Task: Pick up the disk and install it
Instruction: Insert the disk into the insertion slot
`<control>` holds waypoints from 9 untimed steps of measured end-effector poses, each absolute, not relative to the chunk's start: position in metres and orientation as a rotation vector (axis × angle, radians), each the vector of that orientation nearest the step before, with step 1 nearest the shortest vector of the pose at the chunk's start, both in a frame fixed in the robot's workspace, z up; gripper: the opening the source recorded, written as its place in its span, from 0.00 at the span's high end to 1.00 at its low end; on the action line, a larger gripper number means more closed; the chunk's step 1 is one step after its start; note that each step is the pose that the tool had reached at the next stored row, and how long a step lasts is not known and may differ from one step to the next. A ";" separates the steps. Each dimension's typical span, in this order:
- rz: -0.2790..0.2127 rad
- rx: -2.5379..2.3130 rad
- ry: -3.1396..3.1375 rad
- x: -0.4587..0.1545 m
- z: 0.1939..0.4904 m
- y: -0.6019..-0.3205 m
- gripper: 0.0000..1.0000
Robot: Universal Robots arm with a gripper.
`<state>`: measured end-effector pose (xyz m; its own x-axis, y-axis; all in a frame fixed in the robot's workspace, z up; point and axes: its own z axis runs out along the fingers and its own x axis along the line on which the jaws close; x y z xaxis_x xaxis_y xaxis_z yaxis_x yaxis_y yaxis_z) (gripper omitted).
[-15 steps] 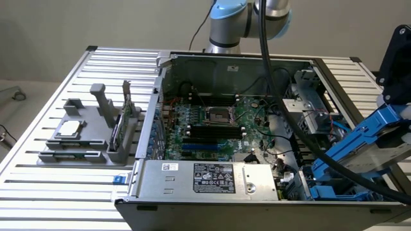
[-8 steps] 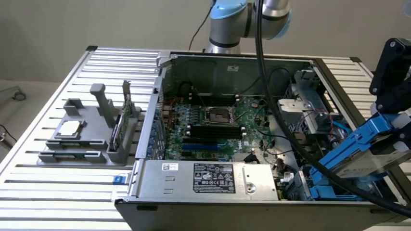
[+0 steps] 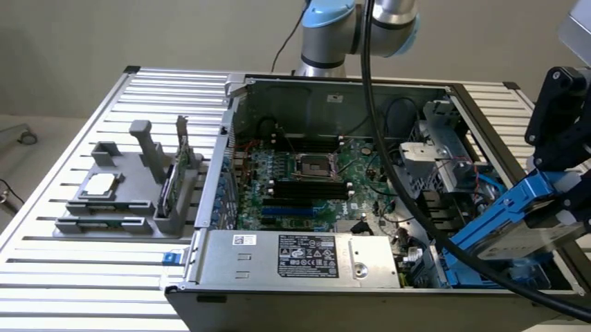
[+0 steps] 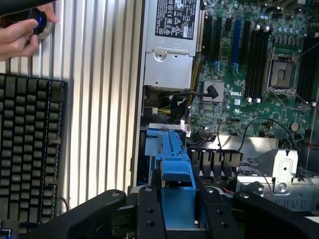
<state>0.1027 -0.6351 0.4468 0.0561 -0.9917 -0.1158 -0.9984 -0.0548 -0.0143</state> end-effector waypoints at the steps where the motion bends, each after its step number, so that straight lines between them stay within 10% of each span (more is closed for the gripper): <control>1: 0.113 -2.210 2.101 0.103 0.446 -0.635 0.67; 9: 0.112 -2.190 2.121 0.103 0.446 -0.633 0.67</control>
<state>0.1026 -0.6328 0.4459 0.0329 -0.9928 -0.1156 -0.9994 -0.0314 -0.0143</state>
